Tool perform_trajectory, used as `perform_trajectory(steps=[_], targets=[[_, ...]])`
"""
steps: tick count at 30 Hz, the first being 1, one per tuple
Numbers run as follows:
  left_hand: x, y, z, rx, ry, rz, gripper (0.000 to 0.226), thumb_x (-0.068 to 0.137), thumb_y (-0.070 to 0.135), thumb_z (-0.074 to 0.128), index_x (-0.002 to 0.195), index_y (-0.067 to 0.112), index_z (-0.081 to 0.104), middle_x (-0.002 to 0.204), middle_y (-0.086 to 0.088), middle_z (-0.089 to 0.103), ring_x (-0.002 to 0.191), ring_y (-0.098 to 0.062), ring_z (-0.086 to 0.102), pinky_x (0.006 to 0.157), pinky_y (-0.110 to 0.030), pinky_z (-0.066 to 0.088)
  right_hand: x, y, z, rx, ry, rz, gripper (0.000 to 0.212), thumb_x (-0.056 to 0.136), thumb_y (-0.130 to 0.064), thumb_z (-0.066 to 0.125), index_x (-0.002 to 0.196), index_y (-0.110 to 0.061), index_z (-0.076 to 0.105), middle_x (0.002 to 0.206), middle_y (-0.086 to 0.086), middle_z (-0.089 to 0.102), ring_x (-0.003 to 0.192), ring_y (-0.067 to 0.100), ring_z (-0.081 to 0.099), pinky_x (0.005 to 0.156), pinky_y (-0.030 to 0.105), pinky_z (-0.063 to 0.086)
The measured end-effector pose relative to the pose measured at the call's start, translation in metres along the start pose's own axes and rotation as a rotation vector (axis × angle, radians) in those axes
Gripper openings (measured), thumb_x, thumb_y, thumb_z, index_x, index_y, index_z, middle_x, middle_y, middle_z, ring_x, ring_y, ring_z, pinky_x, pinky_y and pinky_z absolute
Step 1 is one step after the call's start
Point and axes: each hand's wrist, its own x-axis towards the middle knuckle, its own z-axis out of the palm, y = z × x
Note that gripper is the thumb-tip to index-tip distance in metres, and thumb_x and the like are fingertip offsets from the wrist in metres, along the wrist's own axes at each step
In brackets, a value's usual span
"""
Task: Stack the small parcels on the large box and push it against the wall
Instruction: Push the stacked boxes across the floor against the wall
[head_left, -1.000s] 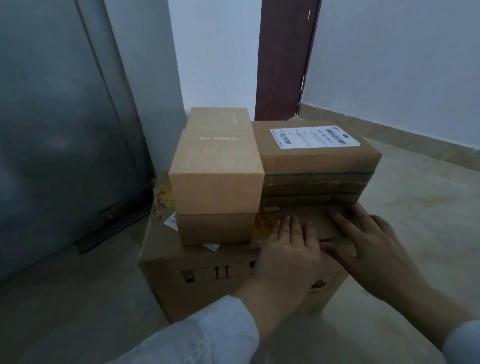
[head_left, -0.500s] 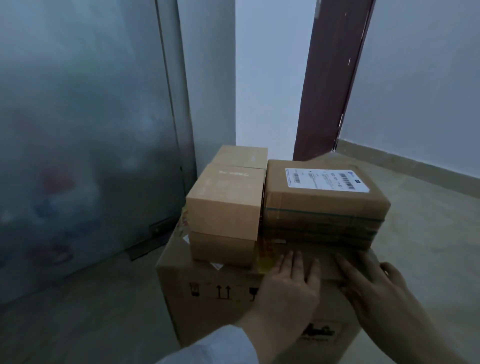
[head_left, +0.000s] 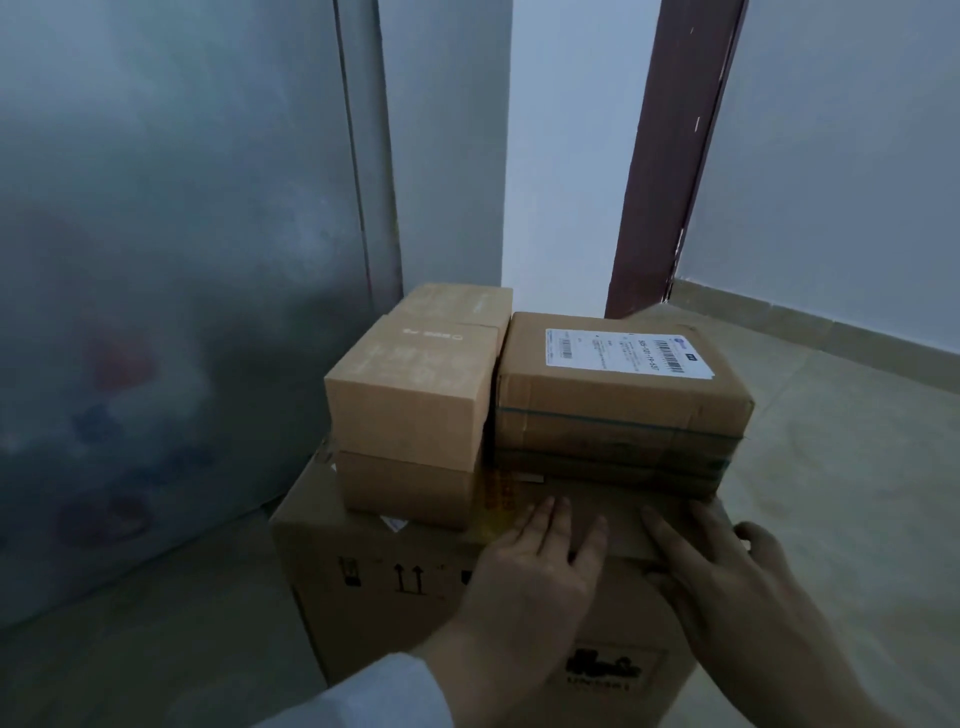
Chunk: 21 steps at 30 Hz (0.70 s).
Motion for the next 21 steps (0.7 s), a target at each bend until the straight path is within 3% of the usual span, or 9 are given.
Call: perform_trajectory(steps=[6, 9, 15, 18, 21], targets=[[-0.022, -0.047, -0.01, 0.009, 0.007, 0.009, 0.052, 0.074, 0.015, 0.038, 0.117, 0.021, 0.065, 0.107, -0.012, 0.071, 0.096, -0.021, 0.069, 0.081, -0.028, 0.054, 0.012, -0.043, -0.003, -0.011, 0.023, -0.029, 0.07, 0.092, -0.055, 0.008, 0.117, -0.02, 0.064, 0.11, 0.024, 0.06, 0.069, 0.041, 0.05, 0.051, 0.042, 0.051], [-0.031, -0.07, -0.011, -0.001, 0.009, 0.0, 0.053, 0.066, 0.014, 0.054, 0.118, 0.02, 0.064, 0.11, -0.013, 0.07, 0.099, -0.023, 0.068, 0.083, -0.03, 0.053, 0.017, -0.064, -0.007, -0.002, 0.066, -0.045, 0.055, 0.081, -0.049, 0.033, 0.116, -0.019, 0.064, 0.105, 0.023, 0.061, 0.067, 0.038, 0.049, 0.049, 0.039, 0.049], [-0.041, -0.105, -0.011, -0.084, -0.039, -0.081, 0.067, 0.055, 0.006, 0.079, 0.119, 0.019, 0.063, 0.115, -0.013, 0.068, 0.106, -0.025, 0.065, 0.092, -0.032, 0.045, 0.028, -0.093, 0.002, 0.001, 0.193, -0.081, 0.052, 0.078, -0.038, 0.037, 0.119, -0.018, 0.062, 0.102, 0.025, 0.061, 0.067, 0.036, 0.049, 0.053, 0.04, 0.049], [-0.041, -0.107, -0.014, -0.078, 0.027, -0.144, 0.037, 0.089, 0.027, 0.049, 0.124, 0.019, 0.059, 0.124, -0.009, 0.064, 0.117, -0.023, 0.058, 0.101, -0.034, 0.035, 0.034, -0.105, 0.007, -0.014, 0.225, -0.081, 0.05, 0.081, -0.037, 0.036, 0.121, -0.018, 0.061, 0.102, 0.026, 0.061, 0.07, 0.038, 0.05, 0.057, 0.041, 0.05], [-0.031, -0.098, -0.019, -0.168, -0.06, -0.279, 0.06, 0.093, 0.052, 0.011, 0.141, 0.025, 0.036, 0.149, -0.003, 0.037, 0.139, -0.018, 0.03, 0.111, -0.028, 0.011, 0.034, -0.107, 0.008, -0.037, 0.236, -0.077, 0.051, 0.081, -0.037, 0.036, 0.124, -0.02, 0.058, 0.103, 0.025, 0.06, 0.076, 0.039, 0.051, 0.06, 0.042, 0.049]])
